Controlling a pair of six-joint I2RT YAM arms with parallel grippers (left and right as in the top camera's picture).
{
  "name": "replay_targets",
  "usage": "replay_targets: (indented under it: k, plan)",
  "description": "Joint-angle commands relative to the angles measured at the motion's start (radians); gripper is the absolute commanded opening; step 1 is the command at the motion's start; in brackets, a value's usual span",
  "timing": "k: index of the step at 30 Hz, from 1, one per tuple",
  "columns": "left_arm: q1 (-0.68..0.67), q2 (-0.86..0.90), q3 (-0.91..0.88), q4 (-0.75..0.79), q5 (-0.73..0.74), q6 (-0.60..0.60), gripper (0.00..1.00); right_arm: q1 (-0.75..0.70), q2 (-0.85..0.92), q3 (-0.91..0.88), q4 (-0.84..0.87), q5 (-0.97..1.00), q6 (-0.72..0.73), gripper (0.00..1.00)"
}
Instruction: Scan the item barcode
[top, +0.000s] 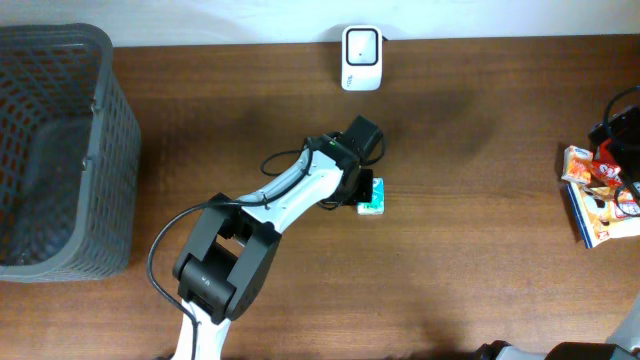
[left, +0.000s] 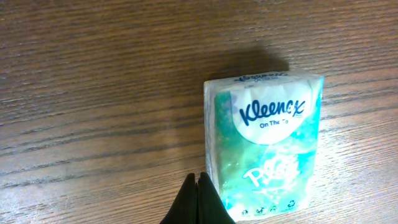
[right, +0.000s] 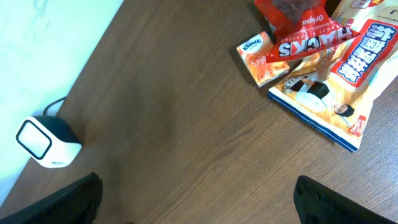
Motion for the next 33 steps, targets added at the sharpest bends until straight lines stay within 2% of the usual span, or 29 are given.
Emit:
replay_targets:
  k: [1, 8, 14, 20, 33]
  plan:
    - [-0.013, -0.006, 0.016, 0.001, -0.007, 0.019, 0.00, -0.002, 0.001, 0.002, 0.001, -0.002, 0.004, 0.98]
    - [-0.024, 0.013, 0.027, 0.022, -0.009, 0.053, 0.00, -0.002, 0.001, 0.002, 0.001, -0.002, 0.004, 0.98]
    - [-0.024, -0.021, 0.115, -0.077, -0.115, 0.069, 0.00, -0.002, 0.001, 0.002, 0.001, -0.002, 0.004, 0.99]
    - [-0.032, -0.016, 0.096, -0.067, -0.041, 0.064, 0.00, -0.002, 0.001, 0.002, 0.001, -0.002, 0.004, 0.98]
    - [-0.051, 0.074, 0.066, -0.021, -0.045, 0.058, 0.00, -0.002, 0.001, 0.002, 0.001, -0.002, 0.004, 0.98]
